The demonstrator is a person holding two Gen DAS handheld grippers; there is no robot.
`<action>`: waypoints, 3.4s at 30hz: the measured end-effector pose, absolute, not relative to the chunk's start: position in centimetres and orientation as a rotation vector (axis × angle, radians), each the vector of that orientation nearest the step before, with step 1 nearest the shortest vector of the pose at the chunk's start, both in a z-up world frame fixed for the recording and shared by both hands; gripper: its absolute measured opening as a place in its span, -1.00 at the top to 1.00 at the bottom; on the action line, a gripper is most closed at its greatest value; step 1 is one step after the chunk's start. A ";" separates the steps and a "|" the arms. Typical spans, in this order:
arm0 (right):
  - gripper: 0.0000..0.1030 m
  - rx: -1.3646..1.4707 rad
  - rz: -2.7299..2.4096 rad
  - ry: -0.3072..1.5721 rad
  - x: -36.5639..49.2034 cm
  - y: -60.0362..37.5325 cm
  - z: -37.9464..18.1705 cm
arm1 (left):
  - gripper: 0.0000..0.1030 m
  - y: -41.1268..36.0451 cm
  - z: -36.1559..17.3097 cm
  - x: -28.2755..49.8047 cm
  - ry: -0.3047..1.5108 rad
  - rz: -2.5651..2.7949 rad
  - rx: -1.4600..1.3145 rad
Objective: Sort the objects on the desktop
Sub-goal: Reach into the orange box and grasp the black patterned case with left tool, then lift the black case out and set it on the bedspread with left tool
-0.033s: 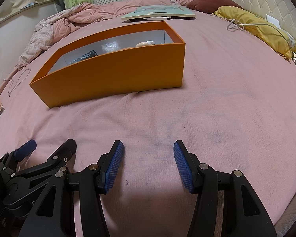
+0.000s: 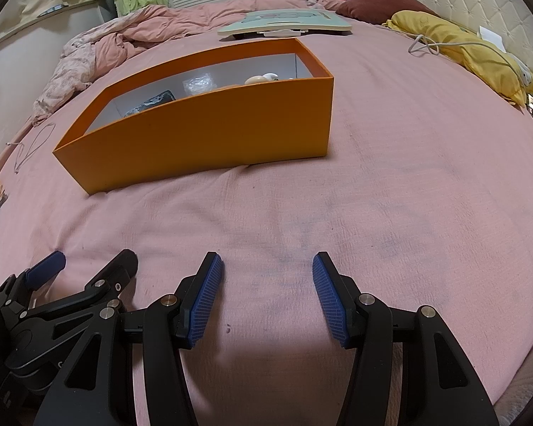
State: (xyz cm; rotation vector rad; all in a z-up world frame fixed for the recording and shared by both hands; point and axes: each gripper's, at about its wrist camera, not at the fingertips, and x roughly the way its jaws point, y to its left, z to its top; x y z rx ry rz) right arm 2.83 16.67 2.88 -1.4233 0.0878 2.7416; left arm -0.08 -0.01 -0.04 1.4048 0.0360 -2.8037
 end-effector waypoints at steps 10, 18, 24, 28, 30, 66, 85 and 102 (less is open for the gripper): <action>-0.07 -1.442 2.726 0.091 2.9 16.5 2.9 | -0.99 -0.2 -0.3 -0.5 0.026 -2.782 1.450; -0.08 -1.437 2.704 0.028 2.5 16.6 3.5 | -0.96 -1.2 2.4 0.2 0.013 -2.825 1.395; -0.08 -1.297 2.693 -0.022 2.7 16.9 5.2 | -0.91 -2.2 8.2 -0.4 0.090 -2.982 1.229; -0.08 -1.295 2.715 0.053 2.4 17.1 5.8 | -0.76 -0.2 10.6 -3.9 -0.004 -3.061 1.314; -0.08 -1.313 2.728 0.085 2.1 16.9 6.1 | -0.32 1.1 10.6 -6.7 -0.025 -3.048 1.416; -0.08 -1.415 2.750 0.244 1.4 16.0 5.8 | 0.49 -0.3 12.0 -9.8 -0.038 -3.061 1.437; -0.08 -1.331 2.696 0.086 1.1 18.1 5.7 | -0.27 -3.4 4.7 -1.1 0.180 -2.926 1.556; -0.08 -1.208 2.889 -0.025 0.1 16.4 9.3 | -0.62 -4.5 5.5 -1.6 0.206 -2.889 1.435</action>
